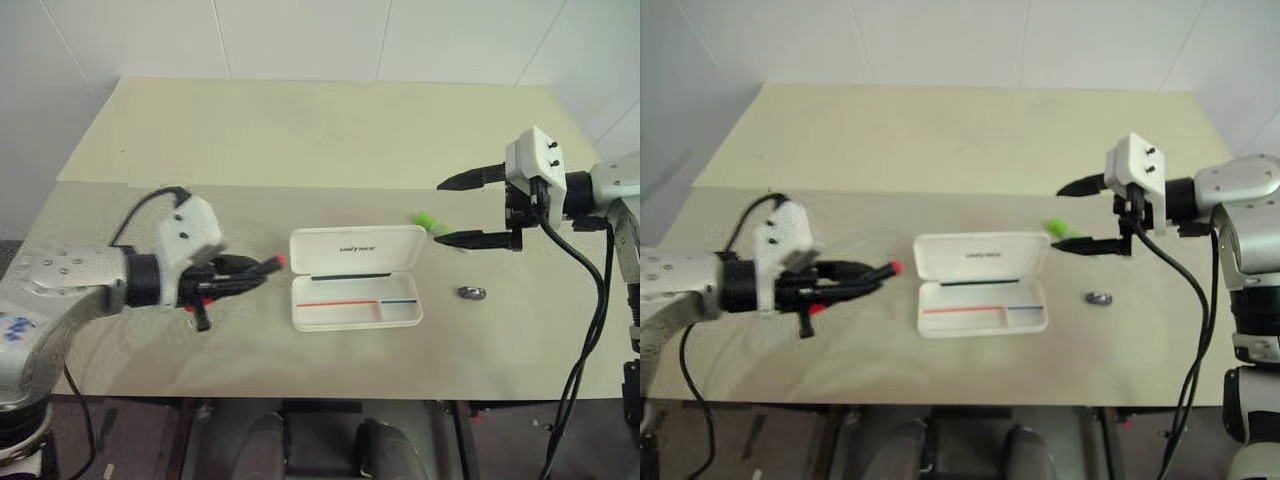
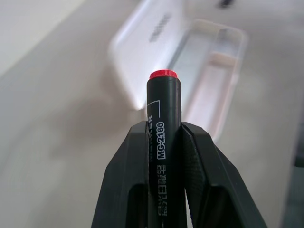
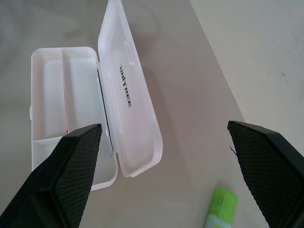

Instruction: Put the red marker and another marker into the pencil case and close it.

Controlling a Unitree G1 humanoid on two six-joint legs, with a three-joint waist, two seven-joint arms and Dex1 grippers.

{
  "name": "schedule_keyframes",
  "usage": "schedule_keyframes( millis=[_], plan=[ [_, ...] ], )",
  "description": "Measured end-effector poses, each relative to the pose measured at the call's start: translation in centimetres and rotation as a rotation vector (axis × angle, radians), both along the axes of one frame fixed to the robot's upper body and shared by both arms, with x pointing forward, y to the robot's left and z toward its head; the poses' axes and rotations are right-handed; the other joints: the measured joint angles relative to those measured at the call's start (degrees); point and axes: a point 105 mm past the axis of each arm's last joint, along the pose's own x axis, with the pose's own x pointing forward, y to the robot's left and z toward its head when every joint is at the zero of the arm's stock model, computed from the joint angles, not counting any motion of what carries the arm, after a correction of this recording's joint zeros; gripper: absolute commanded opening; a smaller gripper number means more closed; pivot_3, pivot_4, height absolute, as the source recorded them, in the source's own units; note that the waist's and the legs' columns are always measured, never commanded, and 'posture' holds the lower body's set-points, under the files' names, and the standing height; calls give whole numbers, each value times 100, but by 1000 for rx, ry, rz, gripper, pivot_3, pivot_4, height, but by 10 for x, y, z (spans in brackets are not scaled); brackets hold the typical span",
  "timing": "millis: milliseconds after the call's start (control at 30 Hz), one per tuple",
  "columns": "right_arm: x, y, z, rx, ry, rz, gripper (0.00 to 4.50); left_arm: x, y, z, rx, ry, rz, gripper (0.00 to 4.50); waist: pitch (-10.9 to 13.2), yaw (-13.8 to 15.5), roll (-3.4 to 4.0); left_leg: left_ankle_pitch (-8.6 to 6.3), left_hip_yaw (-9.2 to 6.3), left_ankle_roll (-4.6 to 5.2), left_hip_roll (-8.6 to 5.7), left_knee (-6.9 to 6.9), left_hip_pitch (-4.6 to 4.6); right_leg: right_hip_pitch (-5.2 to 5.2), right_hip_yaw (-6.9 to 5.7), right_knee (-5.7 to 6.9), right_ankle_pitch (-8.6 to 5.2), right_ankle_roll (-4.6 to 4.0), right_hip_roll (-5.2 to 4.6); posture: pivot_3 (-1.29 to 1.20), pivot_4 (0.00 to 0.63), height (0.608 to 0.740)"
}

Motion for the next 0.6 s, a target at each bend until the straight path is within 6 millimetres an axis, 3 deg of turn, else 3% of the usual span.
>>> schedule_keyframes(
  millis=[133,333,600],
  plan=[
    [-7,-2,1,-8,3,-7,4500,5,-46,-15,17,-9,-131,611,0,9,-1,0,0,1,-2,8,-1,3,2,2,1,2,0,0,150,740],
    [-14,-11,4,-10,-4,-53,4500,29,-80,-41,103,-48,-148,611,0,-20,0,1,6,2,0,5,0,-1,7,2,1,2,4,0,150,740],
    [-21,-11,0,14,-1,-82,4500,35,-100,-57,150,-95,-203,611,0,-5,0,1,4,3,3,17,-2,0,8,9,1,1,5,0,150,740]
  ],
)
